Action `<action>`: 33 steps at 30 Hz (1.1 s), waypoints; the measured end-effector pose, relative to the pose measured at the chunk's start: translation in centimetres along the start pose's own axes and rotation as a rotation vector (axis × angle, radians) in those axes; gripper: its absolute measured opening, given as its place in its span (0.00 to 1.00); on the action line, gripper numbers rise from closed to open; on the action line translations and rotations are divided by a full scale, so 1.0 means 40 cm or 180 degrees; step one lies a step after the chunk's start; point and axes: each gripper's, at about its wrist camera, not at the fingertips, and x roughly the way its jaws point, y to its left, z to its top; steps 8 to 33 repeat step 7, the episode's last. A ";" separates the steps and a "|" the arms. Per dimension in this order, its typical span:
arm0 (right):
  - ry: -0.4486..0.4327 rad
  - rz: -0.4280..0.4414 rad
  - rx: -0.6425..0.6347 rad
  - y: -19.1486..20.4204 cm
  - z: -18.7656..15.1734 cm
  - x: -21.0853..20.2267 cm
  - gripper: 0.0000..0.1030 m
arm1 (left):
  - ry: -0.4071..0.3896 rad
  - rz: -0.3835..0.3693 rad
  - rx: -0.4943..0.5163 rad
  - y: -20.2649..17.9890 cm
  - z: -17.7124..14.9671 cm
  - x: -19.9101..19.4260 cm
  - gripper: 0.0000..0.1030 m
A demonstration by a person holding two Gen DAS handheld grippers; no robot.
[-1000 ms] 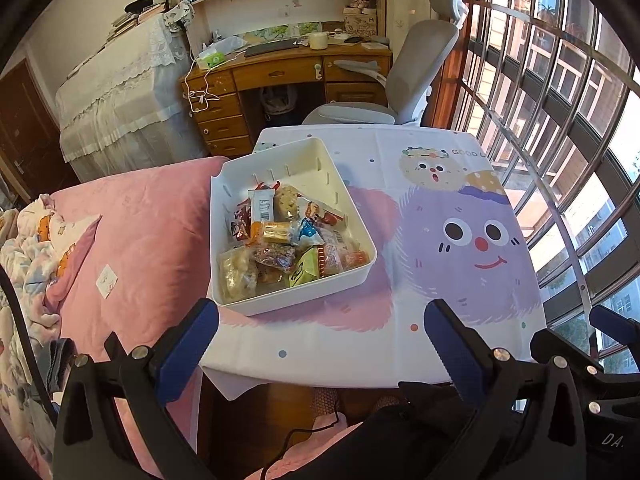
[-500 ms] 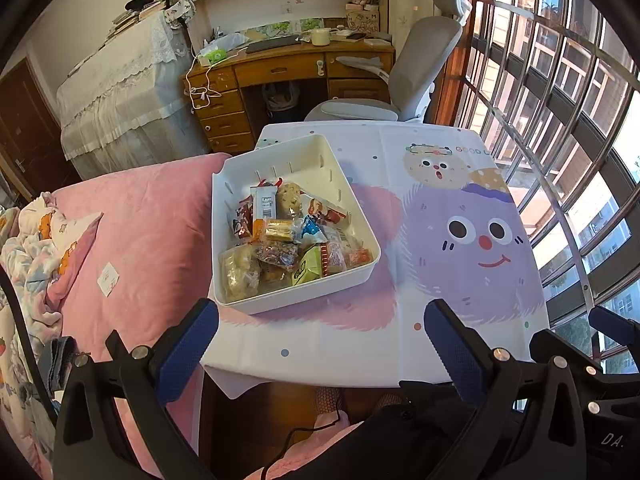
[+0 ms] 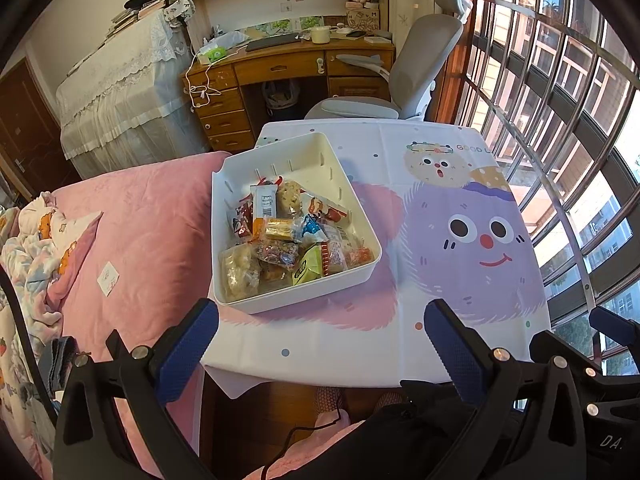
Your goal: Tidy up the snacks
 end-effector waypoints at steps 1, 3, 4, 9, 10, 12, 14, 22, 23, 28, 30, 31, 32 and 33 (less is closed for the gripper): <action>0.0000 -0.0001 0.0001 0.000 0.000 0.000 1.00 | 0.0001 0.0000 0.0000 0.000 0.000 0.000 0.99; 0.0000 -0.0002 0.0000 0.000 0.000 0.000 1.00 | -0.0001 0.0001 0.0002 0.000 0.001 0.000 0.99; 0.0000 0.0000 -0.0001 0.000 0.000 0.000 1.00 | 0.0001 -0.0001 0.0004 0.000 0.001 0.000 0.99; 0.0001 0.0000 0.0000 0.000 0.001 0.000 1.00 | 0.0002 0.0000 0.0005 0.000 0.002 0.000 0.99; 0.0001 0.0000 0.0000 0.000 0.001 0.000 1.00 | 0.0002 0.0000 0.0005 0.000 0.002 0.000 0.99; 0.0001 0.0000 0.0000 0.000 0.001 0.000 1.00 | 0.0002 0.0000 0.0005 0.000 0.002 0.000 0.99; 0.0001 0.0000 0.0000 0.000 0.001 0.000 1.00 | 0.0002 0.0000 0.0005 0.000 0.002 0.000 0.99; 0.0001 0.0000 0.0000 0.000 0.001 0.000 1.00 | 0.0002 0.0000 0.0005 0.000 0.002 0.000 0.99; 0.0001 0.0000 0.0000 0.000 0.001 0.000 1.00 | 0.0002 0.0000 0.0005 0.000 0.002 0.000 0.99; 0.0001 0.0000 0.0000 0.000 0.001 0.000 1.00 | 0.0002 0.0000 0.0005 0.000 0.002 0.000 0.99; 0.0001 0.0000 0.0000 0.000 0.001 0.000 1.00 | 0.0002 0.0000 0.0005 0.000 0.002 0.000 0.99; 0.0001 0.0000 0.0000 0.000 0.001 0.000 1.00 | 0.0002 0.0000 0.0005 0.000 0.002 0.000 0.99; 0.0001 0.0000 0.0000 0.000 0.001 0.000 1.00 | 0.0002 0.0000 0.0005 0.000 0.002 0.000 0.99; 0.0001 0.0000 0.0000 0.000 0.001 0.000 1.00 | 0.0002 0.0000 0.0005 0.000 0.002 0.000 0.99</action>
